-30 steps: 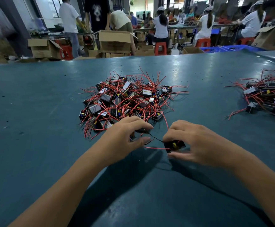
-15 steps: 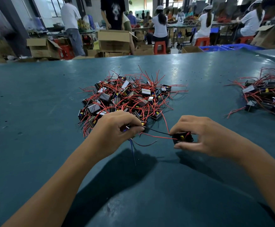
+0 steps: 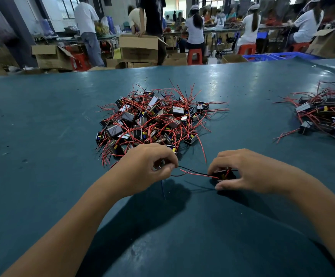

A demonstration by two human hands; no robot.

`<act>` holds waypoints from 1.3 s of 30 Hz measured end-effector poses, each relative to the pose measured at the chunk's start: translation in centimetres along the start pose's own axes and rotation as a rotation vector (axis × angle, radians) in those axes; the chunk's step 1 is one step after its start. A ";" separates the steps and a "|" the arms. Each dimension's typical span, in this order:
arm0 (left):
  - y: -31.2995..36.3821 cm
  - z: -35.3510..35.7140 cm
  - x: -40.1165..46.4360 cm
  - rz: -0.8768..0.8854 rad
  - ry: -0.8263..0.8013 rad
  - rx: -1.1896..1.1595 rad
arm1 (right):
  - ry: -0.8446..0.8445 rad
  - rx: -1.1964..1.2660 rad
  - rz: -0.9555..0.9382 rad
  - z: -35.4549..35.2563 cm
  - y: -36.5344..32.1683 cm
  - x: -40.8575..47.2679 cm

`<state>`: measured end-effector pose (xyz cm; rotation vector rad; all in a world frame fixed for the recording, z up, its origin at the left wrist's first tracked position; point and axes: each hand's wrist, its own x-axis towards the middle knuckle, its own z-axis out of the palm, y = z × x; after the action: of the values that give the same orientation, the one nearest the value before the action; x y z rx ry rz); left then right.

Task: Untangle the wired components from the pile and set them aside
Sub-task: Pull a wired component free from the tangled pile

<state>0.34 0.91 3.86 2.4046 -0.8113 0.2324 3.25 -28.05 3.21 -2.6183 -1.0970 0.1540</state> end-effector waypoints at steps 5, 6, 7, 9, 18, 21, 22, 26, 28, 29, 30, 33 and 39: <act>-0.5 -0.1 0.1 -0.074 0.013 0.028 | -0.022 -0.008 0.021 0.1 0.1 0.2; -0.7 -0.4 0.2 -0.093 0.040 0.027 | -0.029 -0.015 0.029 0.1 0.2 0.2; -1.1 -0.6 0.2 -0.113 0.077 0.027 | -0.034 -0.021 0.039 0.1 0.2 0.1; -2.0 -1.3 0.2 -0.164 0.143 0.041 | -0.030 -0.039 0.050 0.2 0.3 0.2; -4.2 -1.3 0.0 -0.134 -0.014 0.484 | 0.048 -0.133 0.141 0.8 0.5 0.5; -4.3 -0.4 0.2 -0.185 -0.064 0.625 | 0.055 -0.147 0.164 0.7 0.3 0.5; -4.3 -0.3 0.2 -0.189 -0.062 0.634 | 0.058 -0.155 0.179 0.7 0.2 0.5; -4.0 -0.3 0.3 -0.142 -0.049 0.633 | 0.063 -0.180 0.235 0.6 0.0 0.4; -3.6 -0.3 0.3 -0.073 -0.026 0.624 | 0.060 -0.177 0.250 0.6 -0.1 0.4; -3.1 -0.3 0.1 -0.031 0.005 0.605 | 0.056 -0.177 0.253 0.6 -0.2 0.2; -2.5 -0.3 0.0 0.003 0.051 0.557 | 0.054 -0.173 0.253 0.7 -0.3 0.1; -1.3 -0.6 -0.2 0.000 0.186 0.162 | 0.055 -0.154 0.257 0.7 -0.2 0.0; 0.1 -0.5 -0.1 -0.015 0.068 -0.364 | 0.413 -0.048 0.073 0.7 -1.4 -0.2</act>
<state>0.27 1.17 4.24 2.0497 -0.7340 0.1449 2.01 -27.04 2.97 -2.5684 -0.8689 -0.3859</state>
